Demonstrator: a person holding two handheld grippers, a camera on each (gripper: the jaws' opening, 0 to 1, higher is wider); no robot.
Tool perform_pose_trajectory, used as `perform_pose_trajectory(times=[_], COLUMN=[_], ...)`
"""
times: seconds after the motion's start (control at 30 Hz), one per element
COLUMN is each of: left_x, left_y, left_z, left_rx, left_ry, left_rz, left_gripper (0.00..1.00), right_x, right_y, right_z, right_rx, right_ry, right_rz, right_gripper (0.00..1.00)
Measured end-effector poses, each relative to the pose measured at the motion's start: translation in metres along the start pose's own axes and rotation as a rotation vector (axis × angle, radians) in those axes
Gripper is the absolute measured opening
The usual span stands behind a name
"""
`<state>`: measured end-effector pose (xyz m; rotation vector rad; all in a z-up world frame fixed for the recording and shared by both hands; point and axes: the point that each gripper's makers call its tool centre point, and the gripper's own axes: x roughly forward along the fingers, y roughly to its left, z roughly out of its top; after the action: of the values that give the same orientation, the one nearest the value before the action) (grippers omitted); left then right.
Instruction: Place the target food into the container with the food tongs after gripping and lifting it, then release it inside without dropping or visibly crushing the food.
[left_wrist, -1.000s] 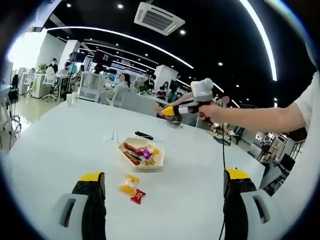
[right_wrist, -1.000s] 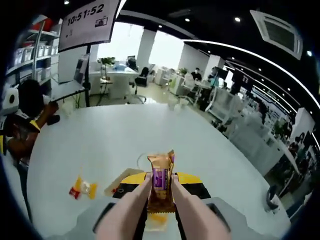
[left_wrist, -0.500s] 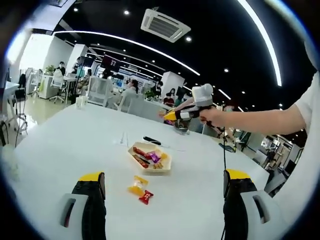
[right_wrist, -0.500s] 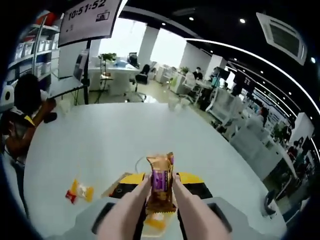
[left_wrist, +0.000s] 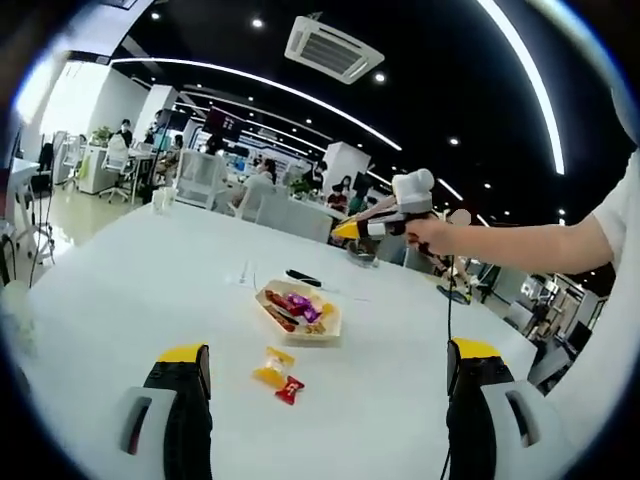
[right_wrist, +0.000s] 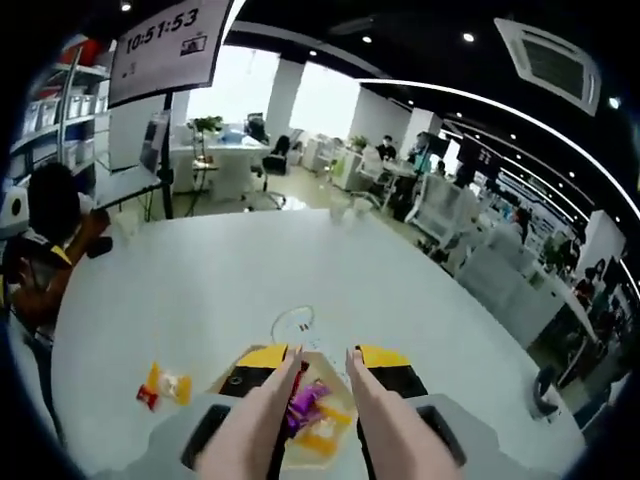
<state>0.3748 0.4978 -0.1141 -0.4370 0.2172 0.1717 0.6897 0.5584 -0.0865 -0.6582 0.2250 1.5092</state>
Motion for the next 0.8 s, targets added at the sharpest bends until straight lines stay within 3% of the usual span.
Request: perform_pose_trajectory(times=[0.1,0.2,0.27,0.43,0.5,0.6,0.67,0.8], left_x=[0.003,0.0,0.001,0.013,0.014,0.014,0.015,0.021], left_y=[-0.003,-0.008,-0.007,-0.008,-0.014,-0.018,-0.018,-0.021], left_z=[-0.008,0.008,0.01,0.005,0.006,0.018,0.019,0.015], left_rx=[-0.003,0.015,-0.001,0.01,0.015,0.025,0.008,0.024], left_ry=[0.066,0.003,-0.006,0.029,0.059,0.002,-0.003,0.007], left_rz=[-0.011,-0.019,-0.02,-0.045,-0.057,-0.062,-0.063,-0.074], left_gripper=[0.99,0.99,0.99,0.99,0.99,0.99,0.99,0.99], right_x=[-0.011,-0.008,-0.012,-0.023,-0.023,-0.025,-0.023,-0.025], right_y=[-0.001,-0.009,-0.015,-0.018,-0.02,-0.021,-0.019,-0.011], right_z=[-0.009,-0.018,-0.016,-0.024,-0.03,-0.032,-0.031,-0.031], right_rx=[0.068,0.041,0.11,0.113,0.162,0.196,0.257,0.234], right_ry=[-0.006,0.03,-0.003,-0.006,-0.004,-0.005,-0.03,-0.031], right_rz=[-0.006,-0.024,-0.041,-0.058,-0.058,-0.069,-0.072,-0.068], right_gripper=[0.24,0.25,0.25,0.25,0.25,0.25,0.25,0.25])
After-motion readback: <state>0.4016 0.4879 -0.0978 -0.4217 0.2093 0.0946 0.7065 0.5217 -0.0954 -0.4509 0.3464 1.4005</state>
